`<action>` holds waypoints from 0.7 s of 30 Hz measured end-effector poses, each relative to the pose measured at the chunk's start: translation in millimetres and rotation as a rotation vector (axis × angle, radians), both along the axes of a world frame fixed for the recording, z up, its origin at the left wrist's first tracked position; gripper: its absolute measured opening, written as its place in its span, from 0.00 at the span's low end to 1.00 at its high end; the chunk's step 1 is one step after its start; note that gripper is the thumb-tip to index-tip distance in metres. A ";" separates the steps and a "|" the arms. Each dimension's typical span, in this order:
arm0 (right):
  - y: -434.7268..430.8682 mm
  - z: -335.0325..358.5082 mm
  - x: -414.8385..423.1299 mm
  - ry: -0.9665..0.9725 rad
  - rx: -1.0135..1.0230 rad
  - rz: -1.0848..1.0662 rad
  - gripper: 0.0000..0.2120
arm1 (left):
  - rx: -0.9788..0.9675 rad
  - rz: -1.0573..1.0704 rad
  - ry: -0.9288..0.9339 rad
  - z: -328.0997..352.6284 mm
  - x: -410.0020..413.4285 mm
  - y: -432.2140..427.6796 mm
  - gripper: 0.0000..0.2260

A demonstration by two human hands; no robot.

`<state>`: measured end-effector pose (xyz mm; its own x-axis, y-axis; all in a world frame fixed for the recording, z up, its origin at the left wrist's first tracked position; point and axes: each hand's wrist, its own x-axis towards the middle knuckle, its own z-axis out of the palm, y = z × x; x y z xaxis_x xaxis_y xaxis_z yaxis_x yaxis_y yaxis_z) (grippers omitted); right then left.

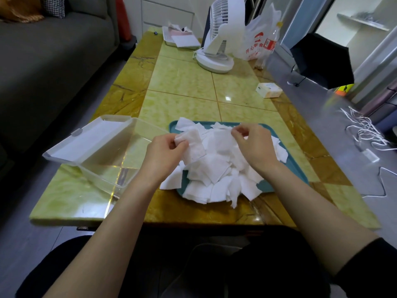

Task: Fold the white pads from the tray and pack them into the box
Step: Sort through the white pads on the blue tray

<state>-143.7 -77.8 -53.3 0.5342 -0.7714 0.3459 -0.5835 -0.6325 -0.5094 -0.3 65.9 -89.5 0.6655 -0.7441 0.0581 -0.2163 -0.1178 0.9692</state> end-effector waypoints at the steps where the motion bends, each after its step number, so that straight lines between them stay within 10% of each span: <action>1: 2.5 6.2 0.4 -0.041 -0.012 0.011 0.09 | 0.002 -0.002 0.002 -1.0 -0.4 -1.4 0.21; 5: 19.1 28.0 5.7 -0.178 0.097 0.043 0.07 | 0.001 -0.003 -0.004 -3.8 -4.3 -5.6 0.22; 11: 47.9 36.2 10.1 -0.539 0.826 0.227 0.08 | -0.026 -0.053 0.102 3.1 -14.0 -7.0 0.22; 21: 52.9 16.5 7.9 -0.295 0.509 0.120 0.06 | -0.066 -0.031 0.269 11.9 -18.4 -6.9 0.13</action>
<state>-135.8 -24.9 -36.8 0.5657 -0.8191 0.0955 -0.3107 -0.3190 -0.8954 -18.7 59.0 -77.6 0.6406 -0.7648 -0.0690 0.0474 -0.0503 0.9976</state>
